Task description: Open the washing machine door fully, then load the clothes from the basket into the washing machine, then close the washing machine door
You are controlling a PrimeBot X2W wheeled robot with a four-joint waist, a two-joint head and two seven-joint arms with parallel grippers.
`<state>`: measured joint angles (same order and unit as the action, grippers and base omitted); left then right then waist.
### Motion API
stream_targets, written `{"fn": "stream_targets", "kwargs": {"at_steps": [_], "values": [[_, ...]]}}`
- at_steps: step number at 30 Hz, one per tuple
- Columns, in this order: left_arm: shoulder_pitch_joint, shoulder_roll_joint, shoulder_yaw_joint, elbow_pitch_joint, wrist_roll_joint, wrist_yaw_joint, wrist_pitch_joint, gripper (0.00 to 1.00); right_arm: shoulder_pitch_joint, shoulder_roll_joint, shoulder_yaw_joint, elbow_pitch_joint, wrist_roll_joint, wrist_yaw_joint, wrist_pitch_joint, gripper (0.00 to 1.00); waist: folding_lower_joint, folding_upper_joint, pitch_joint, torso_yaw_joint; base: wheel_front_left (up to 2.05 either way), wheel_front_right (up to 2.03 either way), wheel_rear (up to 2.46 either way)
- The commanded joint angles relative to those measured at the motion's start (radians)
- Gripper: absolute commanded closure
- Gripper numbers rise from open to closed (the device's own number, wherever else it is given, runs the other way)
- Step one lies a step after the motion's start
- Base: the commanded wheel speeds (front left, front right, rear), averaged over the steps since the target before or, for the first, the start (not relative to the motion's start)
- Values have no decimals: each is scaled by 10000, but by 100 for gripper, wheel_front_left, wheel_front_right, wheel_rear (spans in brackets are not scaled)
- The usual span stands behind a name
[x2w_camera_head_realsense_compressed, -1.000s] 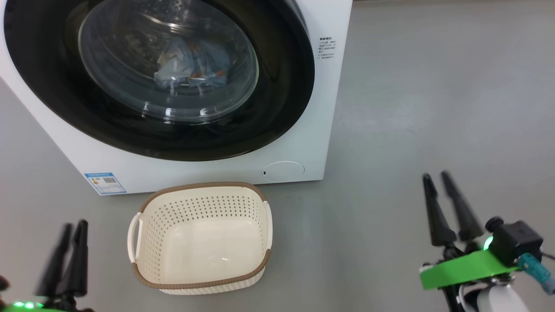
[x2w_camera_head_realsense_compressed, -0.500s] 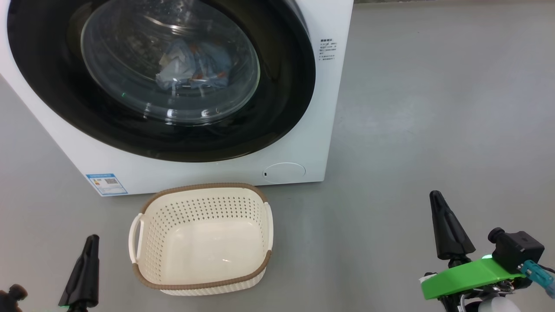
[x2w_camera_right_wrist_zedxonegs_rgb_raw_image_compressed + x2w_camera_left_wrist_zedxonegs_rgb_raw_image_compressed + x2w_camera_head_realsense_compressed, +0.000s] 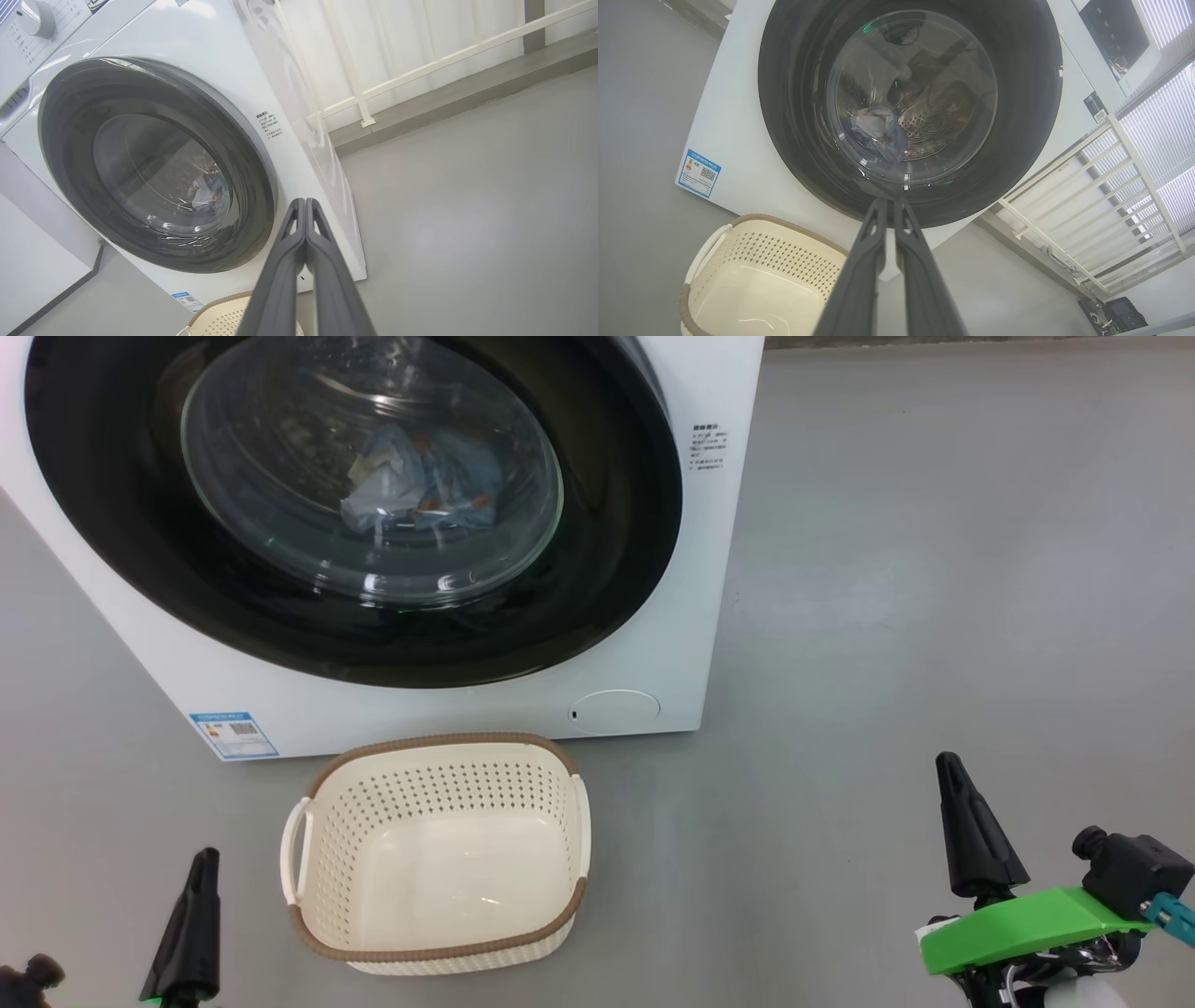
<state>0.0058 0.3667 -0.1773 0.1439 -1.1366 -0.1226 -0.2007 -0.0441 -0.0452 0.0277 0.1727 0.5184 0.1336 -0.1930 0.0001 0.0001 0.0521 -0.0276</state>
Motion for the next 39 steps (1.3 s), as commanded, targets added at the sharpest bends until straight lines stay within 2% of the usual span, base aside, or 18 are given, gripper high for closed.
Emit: {"fn": "stream_targets", "kwargs": {"at_steps": [1,39], "values": [[-334,150,277,-111,-154,-18,98,100,-298,-173,-34,-202,418,-6,67,100,0,-1,-8,5,0,0,0],[-629,-987,1084,314,-2131,-43,1108,100,-412,-287,-350,145,4713,-15,1059,100,0,-1,-196,111,0,0,0]]}}
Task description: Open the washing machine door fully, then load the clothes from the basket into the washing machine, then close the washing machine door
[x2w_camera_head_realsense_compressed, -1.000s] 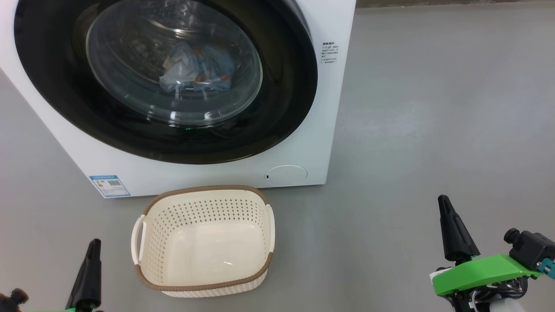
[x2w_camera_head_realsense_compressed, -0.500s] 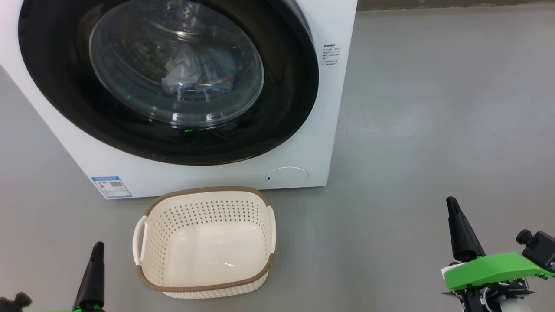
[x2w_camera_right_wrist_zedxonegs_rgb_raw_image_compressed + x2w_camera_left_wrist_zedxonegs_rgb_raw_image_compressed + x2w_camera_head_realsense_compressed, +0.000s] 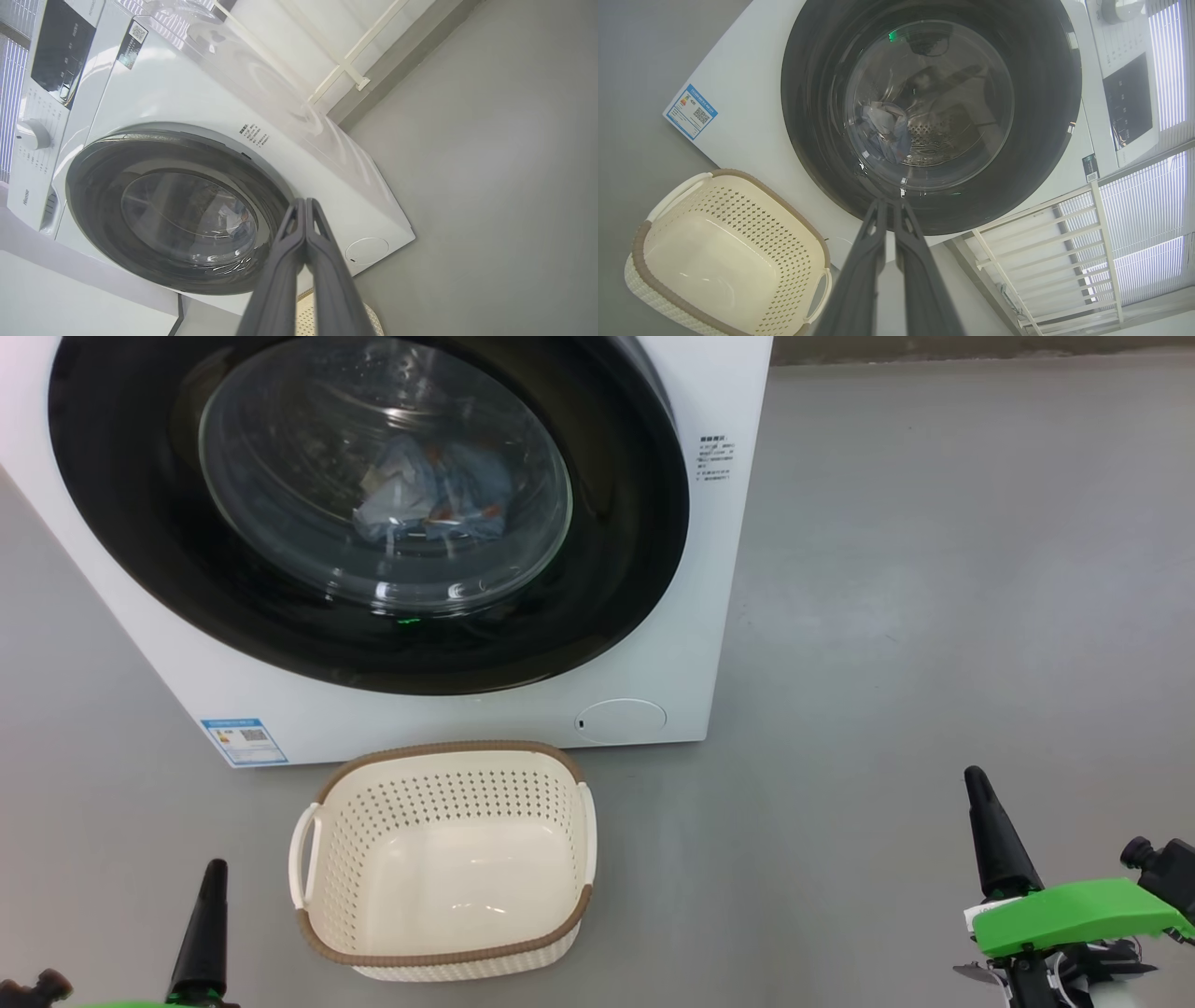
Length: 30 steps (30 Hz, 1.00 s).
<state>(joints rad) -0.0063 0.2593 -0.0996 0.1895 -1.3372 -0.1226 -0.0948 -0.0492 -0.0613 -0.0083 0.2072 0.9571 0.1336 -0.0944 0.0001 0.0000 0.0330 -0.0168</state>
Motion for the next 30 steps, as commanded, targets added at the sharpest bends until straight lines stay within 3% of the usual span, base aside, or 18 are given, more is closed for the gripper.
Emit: {"fn": "stream_targets", "kwargs": {"at_steps": [1,30], "values": [[-517,55,331,-131,-177,-43,79,100,-363,-128,0,-191,441,-15,102,100,0,0,-10,6,0,0,0],[-741,-843,1009,188,-1562,-61,891,100,-454,-151,-317,71,3533,-22,901,100,0,0,-149,84,0,0,0]]}}
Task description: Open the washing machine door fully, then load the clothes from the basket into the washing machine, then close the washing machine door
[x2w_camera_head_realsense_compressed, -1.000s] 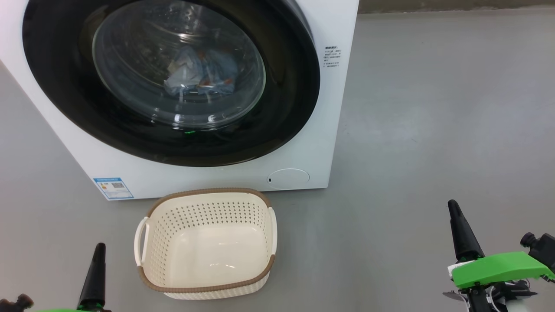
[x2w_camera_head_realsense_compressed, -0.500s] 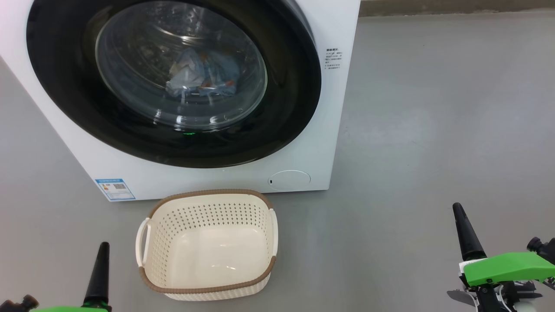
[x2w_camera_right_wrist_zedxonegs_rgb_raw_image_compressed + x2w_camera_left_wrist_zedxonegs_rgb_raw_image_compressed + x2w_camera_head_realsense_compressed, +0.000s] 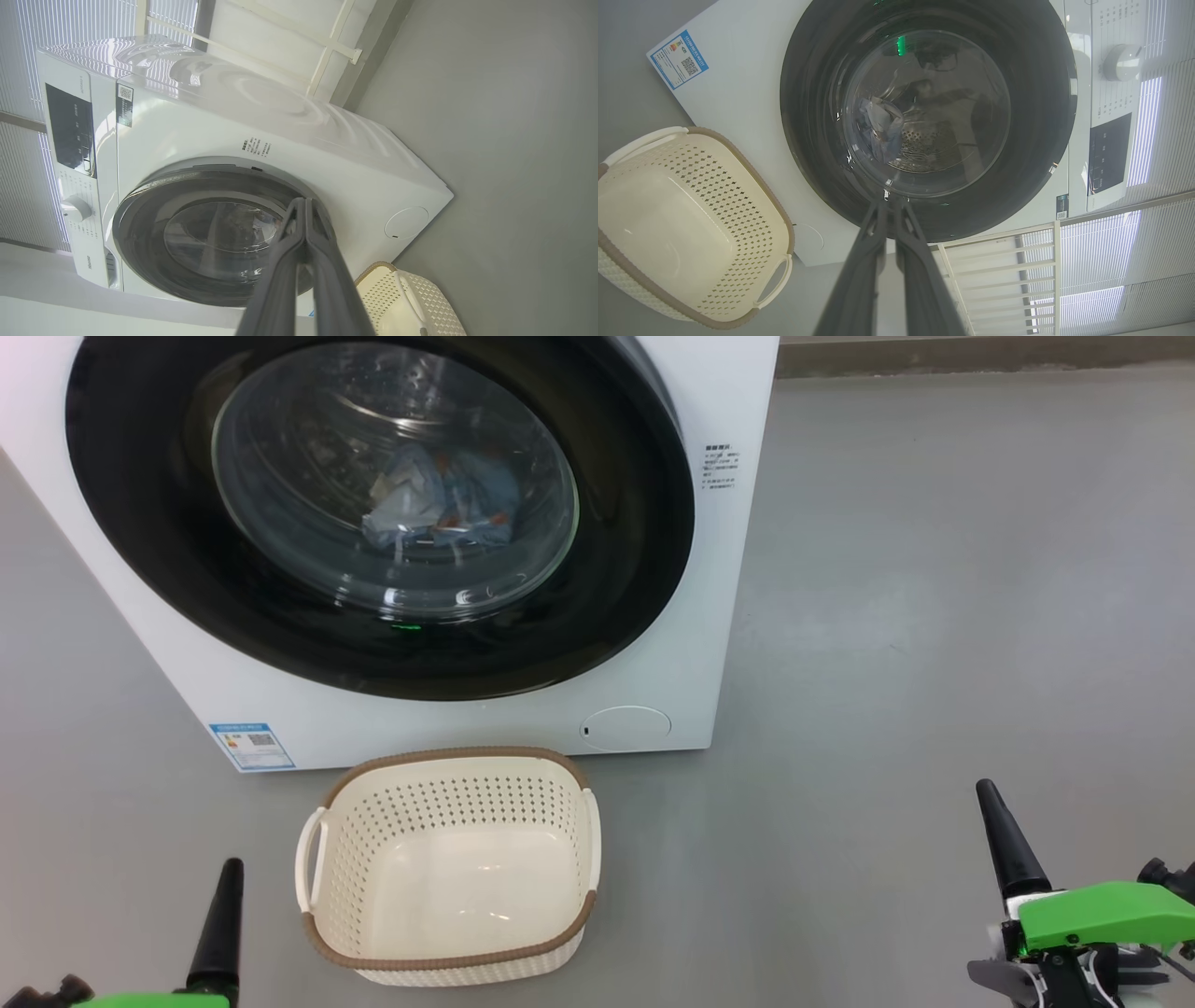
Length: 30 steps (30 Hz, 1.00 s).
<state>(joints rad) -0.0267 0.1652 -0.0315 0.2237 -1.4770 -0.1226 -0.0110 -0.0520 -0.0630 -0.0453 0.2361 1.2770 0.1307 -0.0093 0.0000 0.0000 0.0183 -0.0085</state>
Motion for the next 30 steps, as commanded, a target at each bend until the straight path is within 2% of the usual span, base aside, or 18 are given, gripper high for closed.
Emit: {"fn": "stream_targets", "kwargs": {"at_steps": [1,30], "values": [[-545,66,354,-142,-213,-62,83,100,-429,-134,41,-209,444,7,79,100,0,0,-7,4,0,0,0],[-781,-894,1099,191,-1612,-81,958,100,-527,-128,-331,64,3611,0,941,100,0,0,-151,85,0,0,0]]}}
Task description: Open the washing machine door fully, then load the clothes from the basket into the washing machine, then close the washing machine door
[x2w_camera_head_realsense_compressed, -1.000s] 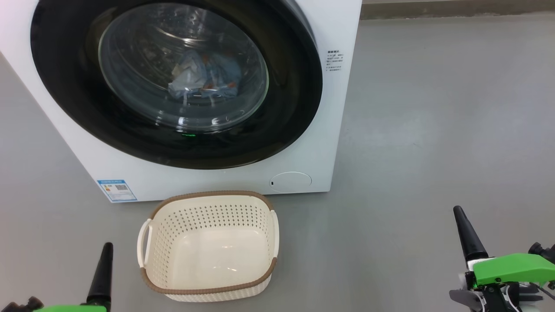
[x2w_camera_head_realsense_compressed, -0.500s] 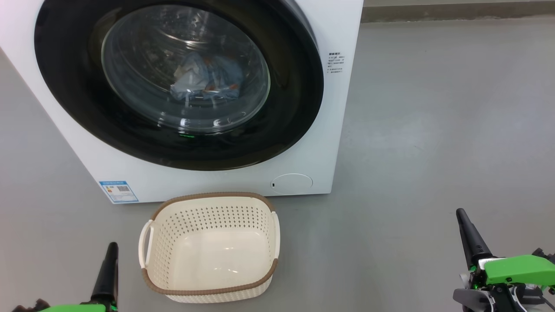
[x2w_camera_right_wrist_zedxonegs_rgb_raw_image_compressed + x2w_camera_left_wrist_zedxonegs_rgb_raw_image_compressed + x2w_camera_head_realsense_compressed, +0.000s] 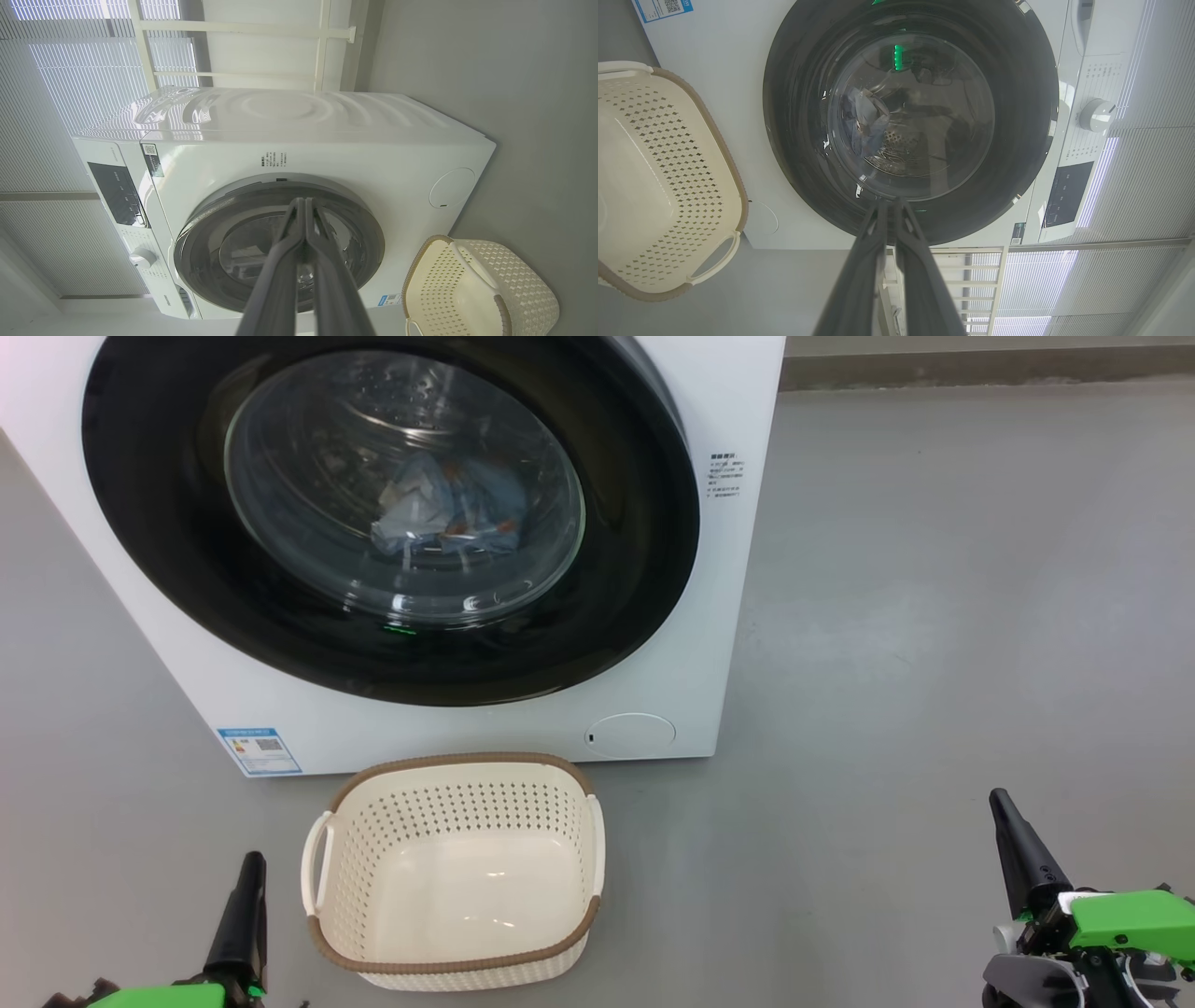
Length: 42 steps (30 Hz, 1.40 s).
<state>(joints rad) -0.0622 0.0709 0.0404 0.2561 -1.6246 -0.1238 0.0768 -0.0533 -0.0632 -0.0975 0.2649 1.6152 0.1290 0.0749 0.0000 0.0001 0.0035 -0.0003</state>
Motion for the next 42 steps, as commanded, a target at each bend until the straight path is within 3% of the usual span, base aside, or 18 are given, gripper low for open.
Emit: {"fn": "stream_targets", "kwargs": {"at_steps": [1,42], "values": [[-427,44,389,-133,-128,-69,86,100,-515,-120,182,-223,222,17,106,100,0,-1,-3,3,0,0,0],[-438,-55,528,-123,-12,-69,198,100,-527,-21,43,-213,105,17,218,100,0,-1,-4,3,0,0,0]]}}
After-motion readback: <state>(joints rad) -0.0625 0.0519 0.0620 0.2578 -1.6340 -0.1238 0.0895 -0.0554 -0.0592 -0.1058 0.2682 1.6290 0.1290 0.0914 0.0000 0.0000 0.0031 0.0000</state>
